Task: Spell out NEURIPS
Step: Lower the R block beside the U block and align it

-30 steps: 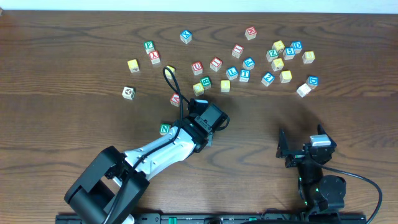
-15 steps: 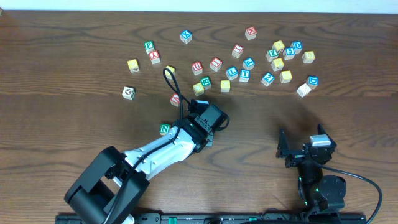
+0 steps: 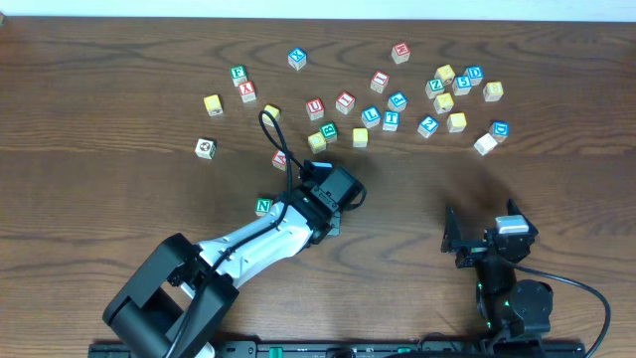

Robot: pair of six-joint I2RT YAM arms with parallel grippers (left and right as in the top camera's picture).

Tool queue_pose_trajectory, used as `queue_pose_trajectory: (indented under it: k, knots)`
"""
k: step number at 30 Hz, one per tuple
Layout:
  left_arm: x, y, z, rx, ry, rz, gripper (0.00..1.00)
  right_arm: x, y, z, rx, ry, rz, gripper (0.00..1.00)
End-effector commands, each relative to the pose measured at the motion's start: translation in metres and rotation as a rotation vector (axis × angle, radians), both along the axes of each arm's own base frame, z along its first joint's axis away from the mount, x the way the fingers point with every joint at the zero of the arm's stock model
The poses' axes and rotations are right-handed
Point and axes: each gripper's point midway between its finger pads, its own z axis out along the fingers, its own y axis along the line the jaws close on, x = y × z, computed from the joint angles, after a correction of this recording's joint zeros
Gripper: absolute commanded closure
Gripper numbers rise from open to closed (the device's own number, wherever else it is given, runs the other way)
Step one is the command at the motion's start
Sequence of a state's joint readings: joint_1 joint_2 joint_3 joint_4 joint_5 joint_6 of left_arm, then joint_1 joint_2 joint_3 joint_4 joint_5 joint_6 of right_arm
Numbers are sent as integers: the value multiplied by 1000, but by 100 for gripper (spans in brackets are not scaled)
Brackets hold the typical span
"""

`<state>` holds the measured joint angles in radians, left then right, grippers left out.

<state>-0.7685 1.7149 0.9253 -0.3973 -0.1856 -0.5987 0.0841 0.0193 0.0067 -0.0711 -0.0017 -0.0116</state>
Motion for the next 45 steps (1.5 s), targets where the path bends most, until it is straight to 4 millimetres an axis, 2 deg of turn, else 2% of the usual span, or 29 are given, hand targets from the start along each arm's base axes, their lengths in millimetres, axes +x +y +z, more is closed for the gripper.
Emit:
queue_pose_trajectory:
  k: [1,23,28,33,37,45]
  knots:
    - [-2,3,-5,14,16,10,92,0,-1,-2,7,7,-4,1]
    - [1,4,-4,22,1,11,91,0,-1,-2,7,7,-4,1]
    - [1,4,-4,22,1,11,79,0,-1,-2,7,7,-4,1]
    - [1,4,-4,22,1,11,75,0,-1,-2,7,7,-4,1]
    - [1,4,-4,22,1,11,67,0,-1,-2,7,7,-4,1]
    - [1,4,-4,22,0,11,66,0,-1,-2,7,7,-4,1]
